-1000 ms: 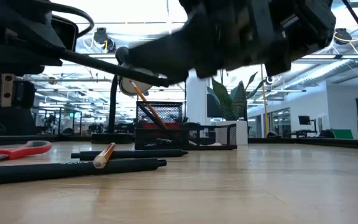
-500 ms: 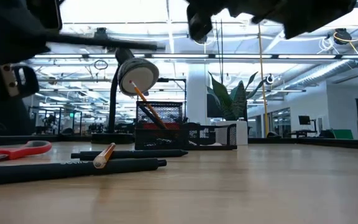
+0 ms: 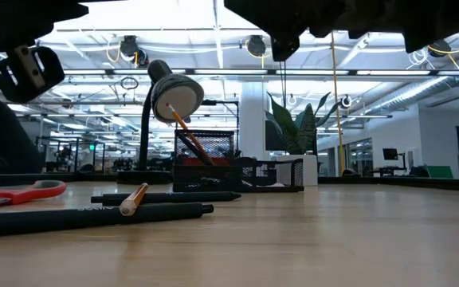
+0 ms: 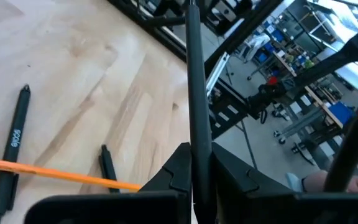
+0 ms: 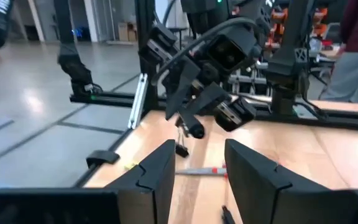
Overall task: Pick and place office supplies into organizer
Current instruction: Put the black binder clip into the desk organizer
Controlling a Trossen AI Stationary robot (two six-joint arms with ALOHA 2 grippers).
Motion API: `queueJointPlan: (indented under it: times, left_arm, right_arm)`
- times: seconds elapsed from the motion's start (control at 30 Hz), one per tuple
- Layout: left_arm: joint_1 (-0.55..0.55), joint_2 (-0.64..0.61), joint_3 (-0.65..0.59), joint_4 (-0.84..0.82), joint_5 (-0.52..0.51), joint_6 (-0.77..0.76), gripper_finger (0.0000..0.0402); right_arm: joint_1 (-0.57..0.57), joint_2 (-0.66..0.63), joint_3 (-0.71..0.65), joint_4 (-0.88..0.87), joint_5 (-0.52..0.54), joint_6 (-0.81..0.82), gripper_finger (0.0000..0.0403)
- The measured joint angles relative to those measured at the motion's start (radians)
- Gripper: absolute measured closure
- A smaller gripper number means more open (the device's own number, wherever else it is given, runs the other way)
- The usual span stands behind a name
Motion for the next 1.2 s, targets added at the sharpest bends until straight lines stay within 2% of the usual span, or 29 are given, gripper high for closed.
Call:
queueJointPlan:
  times: [0.2,0.47,0.67,0.9,1.0,1.2]
  left_arm:
    - [-0.016,0.000,0.000,0.037,-0.051,0.041,0.0380]
    - [-0.010,0.000,0.000,0.116,-0.053,0.142,0.0365]
    - [0.013,0.000,0.000,0.136,-0.053,0.169,0.0377]
    - [0.030,0.000,0.000,0.145,-0.052,0.188,0.0370]
    - [0.031,0.000,0.000,0.144,-0.051,0.188,0.0366]
    - [0.031,0.000,0.000,0.143,-0.050,0.189,0.0380]
  right_arm:
    - [0.010,0.000,-0.029,0.070,0.002,0.014,0.0273]
    - [-0.033,0.025,-0.033,0.158,-0.005,0.235,0.0273]
    - [-0.079,0.080,-0.015,0.228,-0.134,0.321,0.0273]
    - [-0.078,0.129,-0.007,0.330,-0.160,0.322,0.0269]
    - [-0.079,0.129,-0.007,0.333,-0.160,0.324,0.0250]
    - [-0.078,0.129,0.017,0.334,-0.159,0.337,0.0176]
